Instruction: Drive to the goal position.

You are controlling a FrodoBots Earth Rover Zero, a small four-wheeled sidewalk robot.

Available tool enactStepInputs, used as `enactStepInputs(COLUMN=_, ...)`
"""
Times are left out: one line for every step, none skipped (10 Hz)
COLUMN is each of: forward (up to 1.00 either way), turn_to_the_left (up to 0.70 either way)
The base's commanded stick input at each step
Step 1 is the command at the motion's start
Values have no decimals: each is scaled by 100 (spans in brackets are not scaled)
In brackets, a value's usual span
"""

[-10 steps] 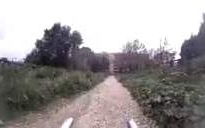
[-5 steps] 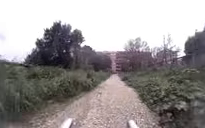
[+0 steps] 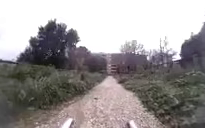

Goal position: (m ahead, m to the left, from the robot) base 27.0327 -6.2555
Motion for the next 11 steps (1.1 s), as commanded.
enactStepInputs(forward=70, turn_to_the_left=0)
enactStepInputs(forward=70, turn_to_the_left=0)
enactStepInputs(forward=70, turn_to_the_left=0)
enactStepInputs(forward=70, turn_to_the_left=0)
enactStepInputs(forward=70, turn_to_the_left=0)
enactStepInputs(forward=70, turn_to_the_left=0)
enactStepInputs(forward=70, turn_to_the_left=0)
enactStepInputs(forward=70, turn_to_the_left=0)
enactStepInputs(forward=70, turn_to_the_left=0)
enactStepInputs(forward=70, turn_to_the_left=0)
enactStepInputs(forward=70, turn_to_the_left=-32)
